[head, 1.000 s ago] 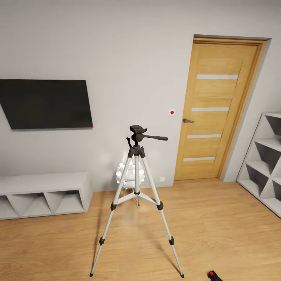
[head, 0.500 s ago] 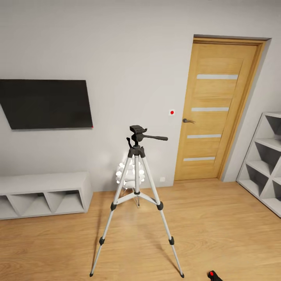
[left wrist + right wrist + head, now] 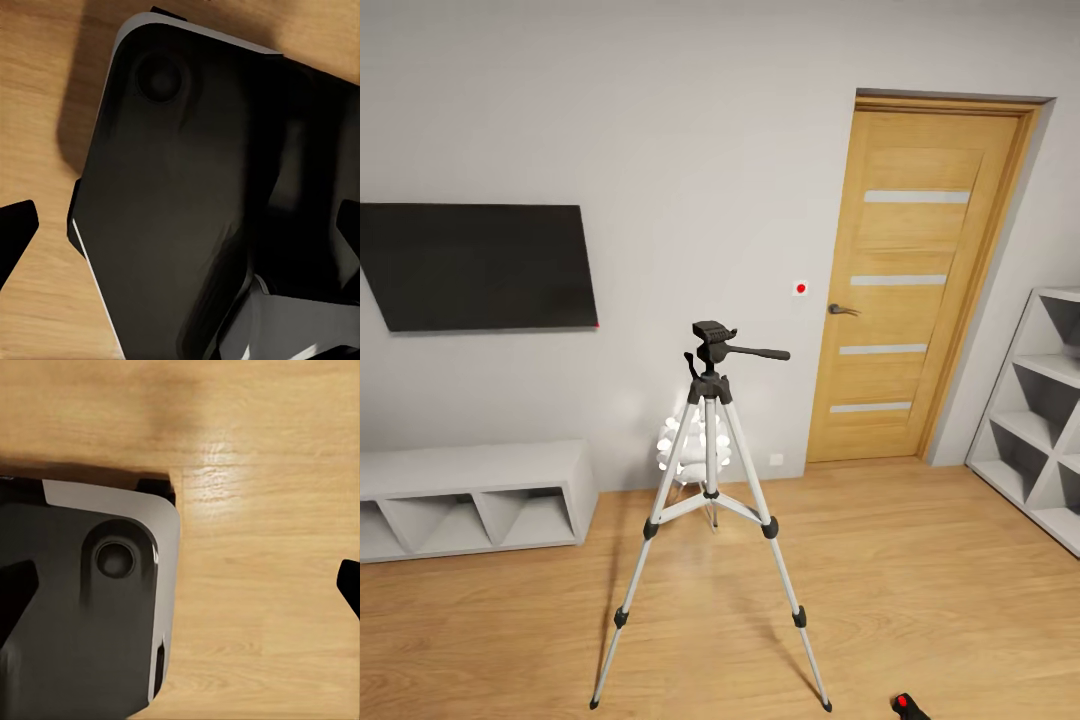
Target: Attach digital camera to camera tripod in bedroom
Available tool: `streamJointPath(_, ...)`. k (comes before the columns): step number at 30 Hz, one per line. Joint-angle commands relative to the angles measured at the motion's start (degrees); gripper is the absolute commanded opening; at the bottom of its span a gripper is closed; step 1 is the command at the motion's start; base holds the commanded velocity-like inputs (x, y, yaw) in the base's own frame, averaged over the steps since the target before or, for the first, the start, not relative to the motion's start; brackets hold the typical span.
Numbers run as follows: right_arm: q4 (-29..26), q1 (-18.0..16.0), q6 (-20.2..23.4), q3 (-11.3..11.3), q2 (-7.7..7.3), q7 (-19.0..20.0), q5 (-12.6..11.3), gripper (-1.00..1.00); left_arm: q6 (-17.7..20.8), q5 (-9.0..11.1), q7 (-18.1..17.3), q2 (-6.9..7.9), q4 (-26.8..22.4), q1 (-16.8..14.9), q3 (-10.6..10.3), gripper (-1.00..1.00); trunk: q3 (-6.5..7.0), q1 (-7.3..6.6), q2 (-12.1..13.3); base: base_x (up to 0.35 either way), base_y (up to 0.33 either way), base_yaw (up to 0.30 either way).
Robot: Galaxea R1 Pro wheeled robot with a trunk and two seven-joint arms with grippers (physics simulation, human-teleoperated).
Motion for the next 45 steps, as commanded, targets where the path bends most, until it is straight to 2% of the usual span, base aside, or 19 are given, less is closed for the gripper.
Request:
streamJointPath(1,0.2,0.0,-0.3,0.0,-0.01,0.1,0.4,1.0,-0.1,0.3,0.0,-0.01,-0.1,0.0,0.0,1.0,-0.06,0.01,0.0,0.0,0.0,0.0)
streamJointPath(38,0.1,0.2,-0.4,0.0,-0.05,-0.3,0.2,1.0,-0.1,0.4,0.0,0.14,-0.1,0.0,0.1,1.0,-0.06,0.01,0.0,0.0,0.0,-0.006)
streamJointPath(45,0.1,0.2,-0.3,0.0,0.04,-0.6,0.1,1.0,-0.1,1.8,0.0,0.24,-0.1,0.0,0.1,1.0,-0.06,0.01,0.0,0.0,0.0,-0.208)
